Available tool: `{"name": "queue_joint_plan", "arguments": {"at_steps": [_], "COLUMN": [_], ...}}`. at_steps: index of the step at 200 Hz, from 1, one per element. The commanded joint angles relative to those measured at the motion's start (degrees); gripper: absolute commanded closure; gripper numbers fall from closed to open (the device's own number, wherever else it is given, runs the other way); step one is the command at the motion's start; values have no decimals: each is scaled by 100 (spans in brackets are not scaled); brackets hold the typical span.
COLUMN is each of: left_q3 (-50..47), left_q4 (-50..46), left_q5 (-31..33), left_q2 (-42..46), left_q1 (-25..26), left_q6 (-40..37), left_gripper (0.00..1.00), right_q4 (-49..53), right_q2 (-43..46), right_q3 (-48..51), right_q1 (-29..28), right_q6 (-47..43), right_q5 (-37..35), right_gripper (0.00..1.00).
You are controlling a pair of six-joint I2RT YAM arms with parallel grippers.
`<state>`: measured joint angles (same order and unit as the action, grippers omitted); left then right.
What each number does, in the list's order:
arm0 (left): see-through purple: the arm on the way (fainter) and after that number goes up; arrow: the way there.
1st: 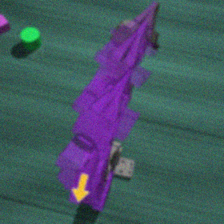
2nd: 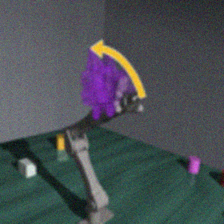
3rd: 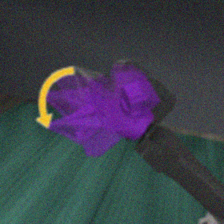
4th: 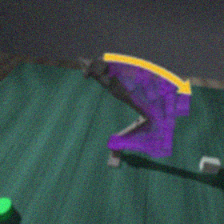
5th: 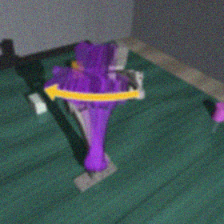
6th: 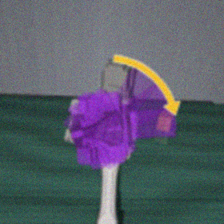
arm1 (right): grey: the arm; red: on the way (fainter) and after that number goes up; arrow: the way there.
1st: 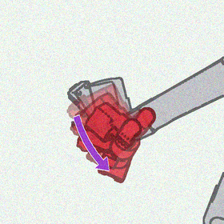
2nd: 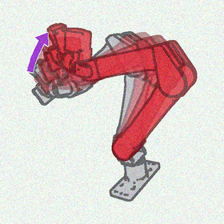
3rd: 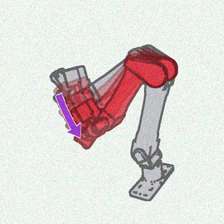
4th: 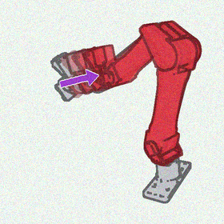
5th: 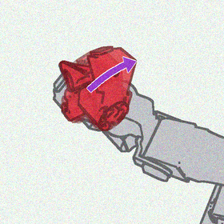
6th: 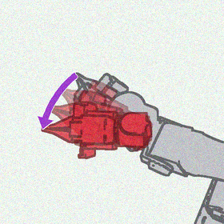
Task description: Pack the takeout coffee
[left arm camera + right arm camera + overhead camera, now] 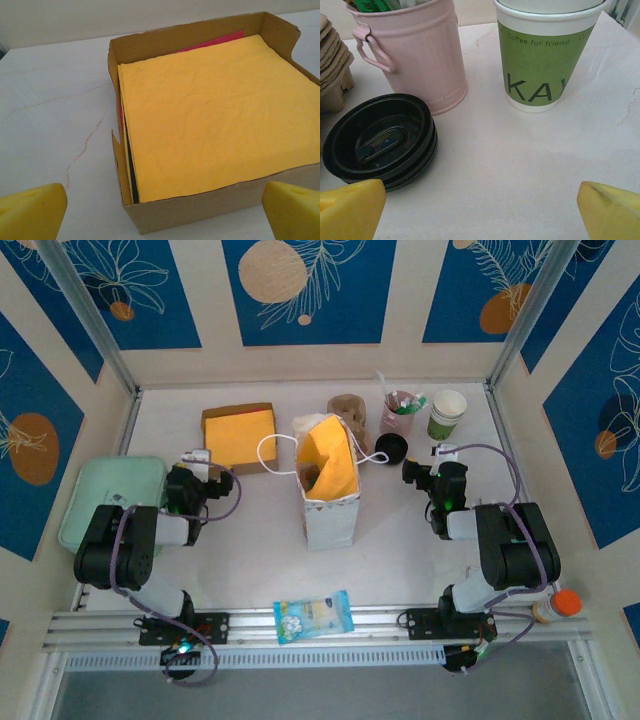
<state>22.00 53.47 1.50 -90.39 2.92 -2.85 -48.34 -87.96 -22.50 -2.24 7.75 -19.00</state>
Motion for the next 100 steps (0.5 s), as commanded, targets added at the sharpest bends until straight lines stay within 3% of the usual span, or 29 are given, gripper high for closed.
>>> {"name": "queue_joint_plan", "arguments": {"at_steps": [1,100], "left_q3": [-29,-20], "left_q4": [-12,-30], "left_q5": [-128,-181], "left_q2": [83,74], "left_q1": [33,16], "left_q6": [13,13], "left_gripper": [0,0], "right_q4": [-64,-64], "right_q2": [69,69], "right_q3": [9,0], "right_q1": [-27,-31], "right_q6": [60,60], "right_q5": [37,45], "right_gripper": [1,1]}}
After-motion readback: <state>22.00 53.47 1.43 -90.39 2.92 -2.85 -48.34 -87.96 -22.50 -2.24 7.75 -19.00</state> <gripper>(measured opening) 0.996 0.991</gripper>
